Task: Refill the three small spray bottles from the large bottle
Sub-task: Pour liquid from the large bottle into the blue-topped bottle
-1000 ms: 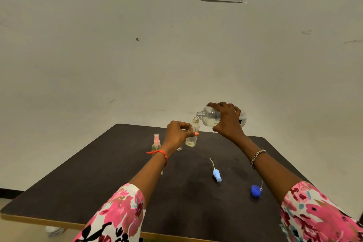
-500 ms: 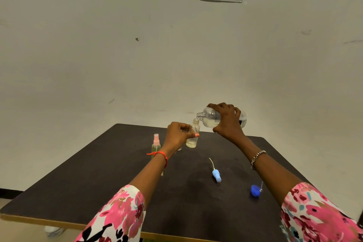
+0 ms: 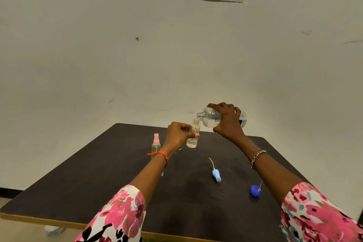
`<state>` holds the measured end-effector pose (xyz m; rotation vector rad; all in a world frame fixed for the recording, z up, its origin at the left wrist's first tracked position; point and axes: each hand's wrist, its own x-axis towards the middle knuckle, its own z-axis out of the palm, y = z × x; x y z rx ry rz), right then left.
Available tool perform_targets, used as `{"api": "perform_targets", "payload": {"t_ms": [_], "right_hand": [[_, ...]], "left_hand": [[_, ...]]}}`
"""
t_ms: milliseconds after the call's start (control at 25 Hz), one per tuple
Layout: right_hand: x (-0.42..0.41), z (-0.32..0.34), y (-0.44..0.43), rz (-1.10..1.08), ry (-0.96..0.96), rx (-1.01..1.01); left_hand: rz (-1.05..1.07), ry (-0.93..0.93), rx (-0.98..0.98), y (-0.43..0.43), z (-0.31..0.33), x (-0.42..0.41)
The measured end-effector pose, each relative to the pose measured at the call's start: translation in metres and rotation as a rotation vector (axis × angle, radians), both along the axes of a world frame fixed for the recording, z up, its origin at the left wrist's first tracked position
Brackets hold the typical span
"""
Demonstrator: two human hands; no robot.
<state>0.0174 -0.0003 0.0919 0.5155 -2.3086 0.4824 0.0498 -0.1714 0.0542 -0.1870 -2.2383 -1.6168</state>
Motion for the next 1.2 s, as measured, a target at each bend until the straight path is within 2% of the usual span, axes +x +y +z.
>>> {"api": "perform_targets", "payload": {"t_ms": [1200], "right_hand": [[0.0021,0.0025,0.0022,-0.023,0.012,0.039]], "left_hand": [[0.004,0.025,-0.021,0.0019,0.0028,0.0048]]}}
